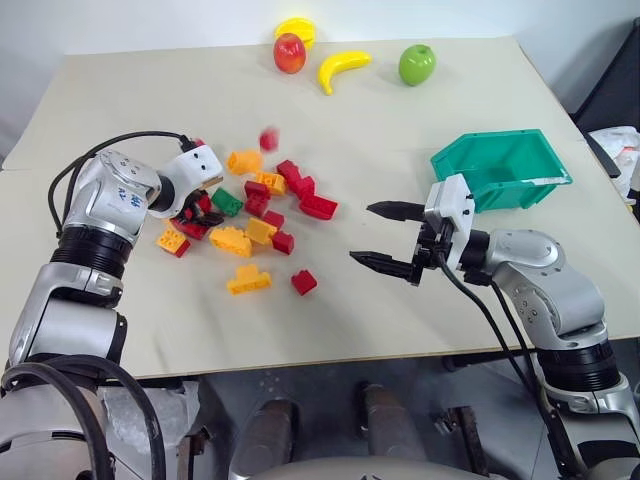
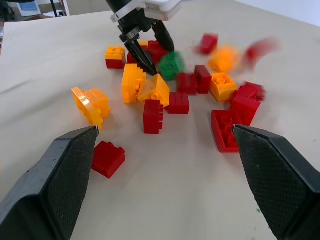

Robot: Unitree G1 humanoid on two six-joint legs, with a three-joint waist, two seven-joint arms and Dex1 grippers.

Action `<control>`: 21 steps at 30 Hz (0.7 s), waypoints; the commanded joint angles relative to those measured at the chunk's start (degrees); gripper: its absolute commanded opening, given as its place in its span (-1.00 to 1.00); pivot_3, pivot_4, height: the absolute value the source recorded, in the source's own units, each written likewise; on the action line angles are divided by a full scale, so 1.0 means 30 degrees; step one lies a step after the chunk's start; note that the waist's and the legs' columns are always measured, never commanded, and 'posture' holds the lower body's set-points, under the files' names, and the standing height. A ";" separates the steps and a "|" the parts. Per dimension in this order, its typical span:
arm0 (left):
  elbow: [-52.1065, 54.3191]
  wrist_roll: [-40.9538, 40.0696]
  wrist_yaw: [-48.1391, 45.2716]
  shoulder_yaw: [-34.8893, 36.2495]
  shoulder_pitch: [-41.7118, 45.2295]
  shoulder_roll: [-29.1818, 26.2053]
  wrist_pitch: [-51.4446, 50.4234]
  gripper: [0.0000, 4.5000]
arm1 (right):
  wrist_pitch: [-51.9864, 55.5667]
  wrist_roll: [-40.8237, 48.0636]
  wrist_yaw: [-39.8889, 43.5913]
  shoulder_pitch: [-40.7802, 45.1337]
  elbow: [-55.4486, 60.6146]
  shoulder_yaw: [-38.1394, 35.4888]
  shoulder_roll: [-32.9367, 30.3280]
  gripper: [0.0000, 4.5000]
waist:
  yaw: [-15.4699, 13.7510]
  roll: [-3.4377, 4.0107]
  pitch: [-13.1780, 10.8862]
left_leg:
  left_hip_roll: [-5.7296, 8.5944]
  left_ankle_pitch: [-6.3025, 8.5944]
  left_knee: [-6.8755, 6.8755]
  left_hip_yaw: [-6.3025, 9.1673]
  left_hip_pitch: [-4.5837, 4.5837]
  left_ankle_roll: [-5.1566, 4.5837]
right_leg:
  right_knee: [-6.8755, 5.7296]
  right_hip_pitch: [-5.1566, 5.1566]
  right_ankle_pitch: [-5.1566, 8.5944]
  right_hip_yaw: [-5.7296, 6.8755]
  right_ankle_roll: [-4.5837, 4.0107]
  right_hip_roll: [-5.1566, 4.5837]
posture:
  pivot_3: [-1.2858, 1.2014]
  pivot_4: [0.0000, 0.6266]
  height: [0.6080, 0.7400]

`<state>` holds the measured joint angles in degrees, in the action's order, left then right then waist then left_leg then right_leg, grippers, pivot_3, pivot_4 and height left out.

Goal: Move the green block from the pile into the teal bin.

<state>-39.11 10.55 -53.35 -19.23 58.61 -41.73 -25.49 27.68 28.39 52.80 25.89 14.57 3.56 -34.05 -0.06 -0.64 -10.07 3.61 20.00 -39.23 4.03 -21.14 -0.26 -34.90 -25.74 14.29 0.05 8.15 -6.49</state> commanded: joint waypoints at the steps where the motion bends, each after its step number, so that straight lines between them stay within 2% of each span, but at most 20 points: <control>1: 0.0270 -0.1016 -0.0325 0.1775 0.0360 -0.0388 0.0395 -0.03 | -0.0005 0.0177 -0.0077 0.0018 0.0840 -0.0644 -0.0310 1.00 | 0.0024 -0.0004 -0.0002 | -0.0003 -0.0001 -0.0001 0.0003 -0.0007 0.0001 | 0.0000 -0.0005 0.0000 0.0001 0.0000 0.0003 | 0.03 -0.52 1.00; 3: 0.0296 -0.1980 -0.0299 0.2979 0.0191 -0.0333 0.0819 -0.29 | 0.0001 0.0204 -0.0082 -0.0025 0.0873 -0.0749 -0.0385 1.00 | 0.0043 -0.0004 -0.0002 | -0.0011 0.0000 0.0001 0.0007 -0.0019 0.0001 | 0.0002 -0.0021 0.0000 0.0001 0.0000 0.0002 | 0.03 -0.52 1.00; 4: 0.0279 -0.2202 -0.0320 0.3333 0.0107 -0.0383 0.0968 -0.35 | -0.0001 0.0216 -0.0091 -0.0047 0.0881 -0.0803 -0.0424 1.00 | 0.0068 -0.0004 -0.0002 | -0.0030 0.0001 0.0001 0.0008 -0.0032 0.0001 | 0.0000 -0.0041 0.0000 0.0000 0.0000 -0.0003 | 0.03 -0.52 1.00; 11: 0.1403 -0.5276 -0.1870 0.6454 -0.1112 -0.0230 0.2572 -0.35 | 0.0162 0.0296 -0.0432 -0.0584 0.1374 -0.1442 -0.0734 1.00 | 0.0051 -0.0004 -0.0002 | -0.0037 0.0003 0.0007 -0.0003 -0.0039 -0.0002 | -0.0001 -0.0058 0.0000 -0.0003 0.0000 -0.0013 | 0.03 -0.52 1.00; 14: 0.2150 -0.7213 -0.4049 0.7440 -0.1634 0.0314 0.4254 -0.35 | 0.0177 0.0329 -0.0612 -0.0946 0.1639 -0.1716 -0.0841 1.00 | 0.0016 -0.0004 -0.0002 | -0.0067 0.0003 0.0006 -0.0003 -0.0047 -0.0002 | 0.0003 -0.0058 0.0000 -0.0003 0.0000 -0.0015 | 0.03 -0.52 1.00; 18: 0.2402 -0.6751 -0.4312 0.6923 -0.2183 0.0460 0.5704 -0.35 | 0.0311 0.0299 -0.0958 -0.1363 0.2060 -0.2087 -0.0959 1.00 | -0.0004 -0.0003 -0.0001 | -0.0058 0.0003 -0.0001 -0.0002 -0.0043 -0.0005 | 0.0003 -0.0048 0.0000 -0.0003 0.0001 -0.0026 | 0.03 -0.52 1.00; 20: 0.1320 -0.6264 -0.4778 0.6405 -0.1632 0.0296 0.5614 -0.35 | 0.0417 0.0379 -0.1090 -0.1651 0.2386 -0.2282 -0.1018 1.00 | 0.0011 -0.0003 -0.0002 | -0.0049 0.0003 -0.0001 -0.0005 -0.0038 -0.0004 | 0.0000 -0.0047 0.0000 -0.0003 0.0001 -0.0018 | 0.03 -0.52 1.00; 21: 0.0643 -0.5806 -0.3746 0.6377 -0.1203 0.0368 0.5399 -0.19 | 0.0461 0.0433 -0.1160 -0.1793 0.2536 -0.2366 -0.1030 1.00 | 0.0018 -0.0004 -0.0002 | -0.0031 0.0003 -0.0001 -0.0009 -0.0037 -0.0004 | -0.0001 -0.0047 0.0000 -0.0003 0.0001 -0.0013 | 0.03 -0.52 1.00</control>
<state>-35.88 -8.10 -66.31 -0.35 52.76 -40.04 -9.48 29.07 28.50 49.77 20.68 19.46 -1.50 -36.33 0.00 -0.65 -10.07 3.62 20.01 -39.23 4.00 -21.25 -0.27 -34.92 -25.88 14.29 0.04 8.16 -6.51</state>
